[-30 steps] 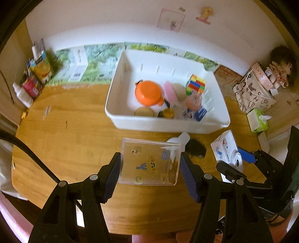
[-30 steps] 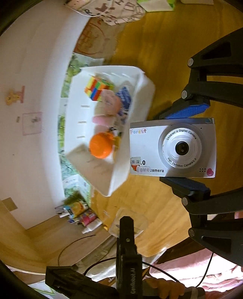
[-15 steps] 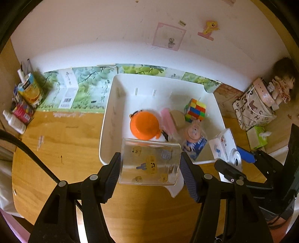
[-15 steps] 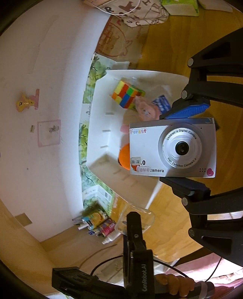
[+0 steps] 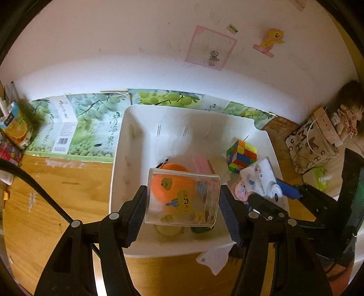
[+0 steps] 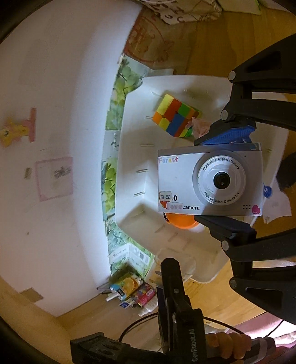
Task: Organize rigid objects
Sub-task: 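Lift the clear box and white toy and carry both over the bin, then open the left gripper over the bin while the right releases the white toy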
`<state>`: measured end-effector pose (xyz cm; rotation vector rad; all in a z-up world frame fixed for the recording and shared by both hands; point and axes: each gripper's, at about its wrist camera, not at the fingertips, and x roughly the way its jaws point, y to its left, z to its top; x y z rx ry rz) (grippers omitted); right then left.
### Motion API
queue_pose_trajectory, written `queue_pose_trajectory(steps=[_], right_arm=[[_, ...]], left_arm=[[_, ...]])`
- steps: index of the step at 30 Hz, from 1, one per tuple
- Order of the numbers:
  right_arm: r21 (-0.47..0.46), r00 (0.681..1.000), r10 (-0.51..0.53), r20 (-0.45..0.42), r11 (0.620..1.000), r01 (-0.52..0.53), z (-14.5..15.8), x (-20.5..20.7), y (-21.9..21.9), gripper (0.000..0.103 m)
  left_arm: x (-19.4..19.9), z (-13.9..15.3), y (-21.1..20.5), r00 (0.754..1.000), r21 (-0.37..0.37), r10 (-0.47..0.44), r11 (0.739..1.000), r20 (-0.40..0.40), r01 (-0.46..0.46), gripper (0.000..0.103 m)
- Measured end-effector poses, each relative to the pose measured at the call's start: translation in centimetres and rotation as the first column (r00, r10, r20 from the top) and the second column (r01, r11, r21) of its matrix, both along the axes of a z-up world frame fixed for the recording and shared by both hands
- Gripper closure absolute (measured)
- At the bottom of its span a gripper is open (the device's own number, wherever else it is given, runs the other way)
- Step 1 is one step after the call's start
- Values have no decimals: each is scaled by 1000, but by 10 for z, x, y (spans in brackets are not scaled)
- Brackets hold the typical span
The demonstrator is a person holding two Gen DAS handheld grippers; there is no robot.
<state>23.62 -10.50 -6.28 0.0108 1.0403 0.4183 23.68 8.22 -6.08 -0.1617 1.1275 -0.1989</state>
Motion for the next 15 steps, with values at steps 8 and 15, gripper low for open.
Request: queue_pose_trajectory(steps=[8, 15], right_arm=[[-23, 997, -22, -68, 1000, 21, -26, 17, 4, 46], [-20, 993, -38, -111, 999, 36, -37, 22, 3, 44]], left_arm=[[17, -22, -7, 999, 8, -18, 1000, -29, 18, 37], [20, -32, -7, 998, 12, -17, 1000, -64, 18, 33]])
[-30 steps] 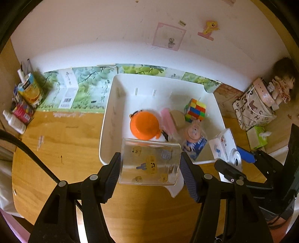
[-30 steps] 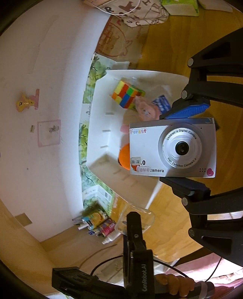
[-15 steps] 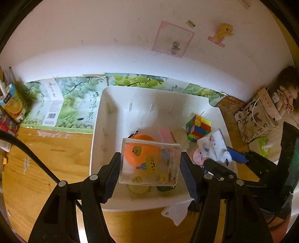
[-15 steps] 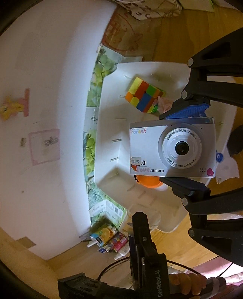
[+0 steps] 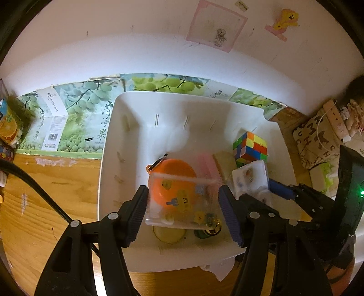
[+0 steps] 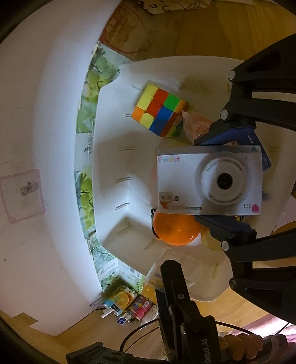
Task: Organize rigid objects
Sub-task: 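Open the left gripper over the bin while the right releases the white toy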
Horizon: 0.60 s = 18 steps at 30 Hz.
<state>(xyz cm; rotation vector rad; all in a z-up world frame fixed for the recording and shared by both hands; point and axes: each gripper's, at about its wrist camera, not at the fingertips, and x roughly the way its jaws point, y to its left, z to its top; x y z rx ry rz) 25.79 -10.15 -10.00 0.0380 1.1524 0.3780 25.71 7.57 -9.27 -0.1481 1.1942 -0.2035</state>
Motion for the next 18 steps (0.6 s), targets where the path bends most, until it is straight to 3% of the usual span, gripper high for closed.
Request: queue_pose_trajectory(steps=[3, 5, 12, 18], right_arm=[[-2, 999, -8, 35, 1000, 8, 7, -3, -2, 43], [-12, 998, -10, 58, 1000, 10, 12, -6, -2, 37], [-18, 995, -14, 101, 1000, 16, 33, -21, -5, 30], [-17, 989, -18, 146, 1000, 20, 53, -44, -8, 27]], left_arm=[[-2, 4, 1, 1000, 19, 0, 1000, 14, -1, 25], [-5, 9, 2, 999, 16, 3, 1000, 33, -4, 20], [-18, 28, 2, 997, 16, 4, 1000, 79, -5, 19], [-42, 53, 0, 986, 13, 14, 1000, 166, -17, 19]])
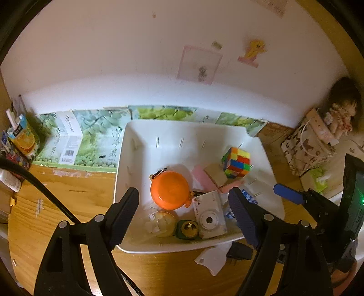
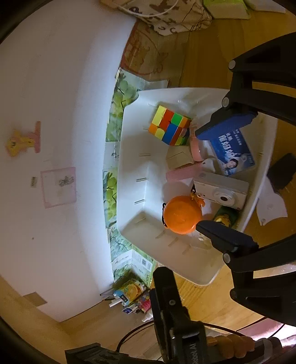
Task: Organize rigid objects
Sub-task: 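Open the left gripper over the bin while the right releases the white toy, then withdraw both grippers toward the white clip and black charger plug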
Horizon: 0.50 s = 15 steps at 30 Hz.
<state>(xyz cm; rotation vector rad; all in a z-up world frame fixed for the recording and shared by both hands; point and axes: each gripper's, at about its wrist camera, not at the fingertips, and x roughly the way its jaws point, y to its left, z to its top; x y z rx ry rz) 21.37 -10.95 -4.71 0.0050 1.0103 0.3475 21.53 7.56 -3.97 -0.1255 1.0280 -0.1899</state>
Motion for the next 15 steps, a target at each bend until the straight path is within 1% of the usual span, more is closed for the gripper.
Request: queue_pose_trajectory(steps=[1, 3, 7, 15], right_arm=[[-1, 1000, -2, 8, 1000, 2, 3, -4, 0, 25], [-3, 1000, -6, 29, 1000, 6, 10, -15, -2, 23], [-1, 998, -3, 64, 1000, 3, 21, -34, -4, 23], [7, 987, 12, 158, 1000, -13, 42, -86, -11, 22]], left_arm=[[-4, 4, 0, 1000, -2, 4, 1000, 13, -4, 19], [-13, 11, -1, 999, -7, 5, 1000, 31, -5, 19], [-32, 19, -3, 999, -2, 10, 1000, 43, -10, 19], [-85, 31, -10, 997, 21, 24, 999, 73, -26, 19]])
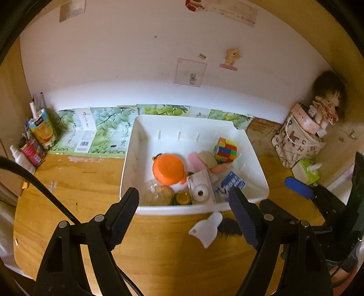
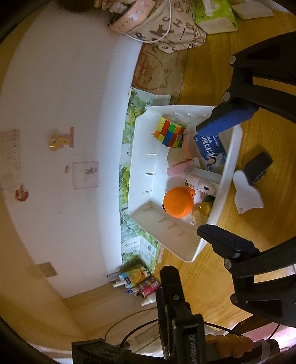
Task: Organize rigid objects
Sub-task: 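Withdraw both grippers toward the white clip and black charger plug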
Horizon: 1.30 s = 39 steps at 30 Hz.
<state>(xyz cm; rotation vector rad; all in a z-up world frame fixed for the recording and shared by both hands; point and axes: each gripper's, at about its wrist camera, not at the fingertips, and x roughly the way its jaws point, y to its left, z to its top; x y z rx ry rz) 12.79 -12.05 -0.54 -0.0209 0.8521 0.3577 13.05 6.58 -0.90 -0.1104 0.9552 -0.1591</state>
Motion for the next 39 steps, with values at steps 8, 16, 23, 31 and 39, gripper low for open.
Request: queue_pose_trajectory(steps=[8, 16, 23, 31, 39], right_arm=[[-7, 995, 23, 97, 1000, -22, 9, -46, -10, 22], [-10, 982, 48, 181, 999, -47, 12, -84, -22, 22], [-19, 974, 73, 214, 997, -70, 1, -106, -36, 22], [-24, 972, 94, 216, 996, -91, -22, -117, -48, 22], [-40, 975, 135, 174, 991, -130, -52, -117, -52, 22]], left_arm=[[-44, 1, -6, 1000, 14, 9, 1000, 7, -9, 19], [-71, 4, -18, 1000, 39, 0, 999, 16, -1, 19], [-86, 3, -33, 1000, 70, -22, 997, 16, 21, 19], [-89, -9, -51, 999, 100, -48, 994, -17, 49, 19], [-76, -31, -71, 992, 168, -99, 979, -83, 112, 19]])
